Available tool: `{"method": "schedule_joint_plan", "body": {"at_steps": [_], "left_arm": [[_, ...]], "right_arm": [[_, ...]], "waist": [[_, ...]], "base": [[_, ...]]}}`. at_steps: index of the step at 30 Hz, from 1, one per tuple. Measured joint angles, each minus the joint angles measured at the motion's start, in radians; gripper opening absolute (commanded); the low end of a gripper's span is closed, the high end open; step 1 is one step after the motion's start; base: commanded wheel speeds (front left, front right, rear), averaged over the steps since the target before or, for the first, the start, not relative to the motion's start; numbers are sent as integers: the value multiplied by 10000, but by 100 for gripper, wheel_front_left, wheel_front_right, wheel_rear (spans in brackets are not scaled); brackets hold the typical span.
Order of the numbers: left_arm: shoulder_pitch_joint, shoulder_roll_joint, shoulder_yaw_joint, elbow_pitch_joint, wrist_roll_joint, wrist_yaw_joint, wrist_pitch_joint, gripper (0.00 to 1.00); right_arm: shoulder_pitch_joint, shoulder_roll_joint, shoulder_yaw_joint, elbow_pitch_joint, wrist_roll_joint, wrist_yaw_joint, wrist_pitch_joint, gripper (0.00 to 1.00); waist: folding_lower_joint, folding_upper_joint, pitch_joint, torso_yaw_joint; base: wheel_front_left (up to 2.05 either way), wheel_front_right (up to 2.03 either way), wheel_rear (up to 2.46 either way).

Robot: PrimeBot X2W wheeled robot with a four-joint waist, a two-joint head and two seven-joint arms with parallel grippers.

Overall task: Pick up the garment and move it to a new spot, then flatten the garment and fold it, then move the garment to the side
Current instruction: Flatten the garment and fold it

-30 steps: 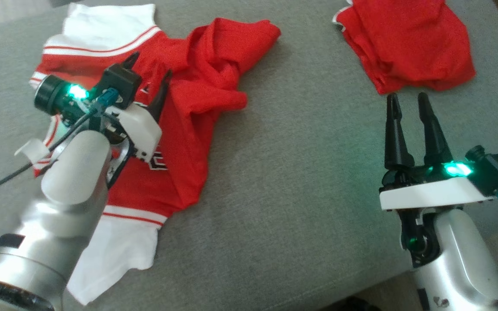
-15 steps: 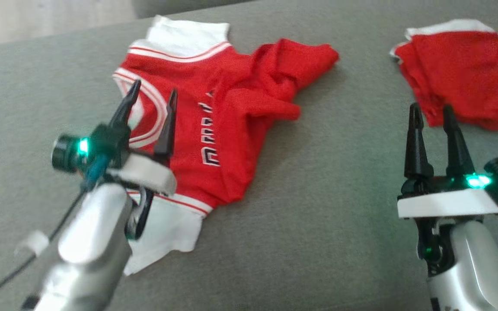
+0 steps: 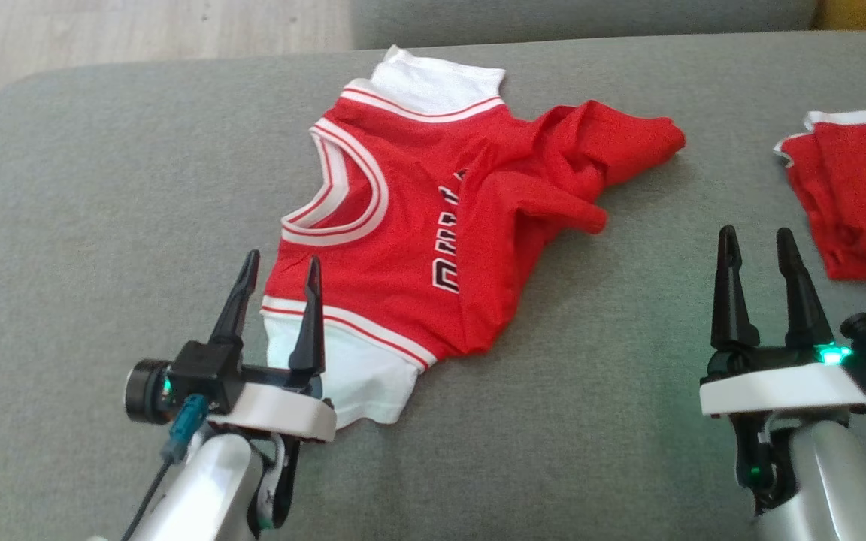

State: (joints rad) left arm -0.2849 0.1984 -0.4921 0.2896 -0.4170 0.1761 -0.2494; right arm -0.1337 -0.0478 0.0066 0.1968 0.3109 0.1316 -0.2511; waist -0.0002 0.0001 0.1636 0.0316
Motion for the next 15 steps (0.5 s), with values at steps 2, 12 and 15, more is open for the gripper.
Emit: {"method": "schedule_joint_plan", "body": {"at_steps": [2, 12, 15], "left_arm": [[72, -94, -33, -25, 13, -6, 0, 100], [23, -320, -42, -182, 322, -31, -31, 100], [-2, -376, -46, -180, 372, -127, -31, 100]], "right_arm": [[7, 0, -19, 100, -86, 0, 0, 100], [-1048, -4, 546, 1643, 430, 0, 161, 100], [-1604, -6, 623, 2491, 786, 0, 268, 100]], "waist": [[1, 0, -15, 148], [2, 0, 395, 754], [3, 0, 565, 929]], "base": [[0, 0, 0], [0, 0, 0], [0, 0, 0]]}}
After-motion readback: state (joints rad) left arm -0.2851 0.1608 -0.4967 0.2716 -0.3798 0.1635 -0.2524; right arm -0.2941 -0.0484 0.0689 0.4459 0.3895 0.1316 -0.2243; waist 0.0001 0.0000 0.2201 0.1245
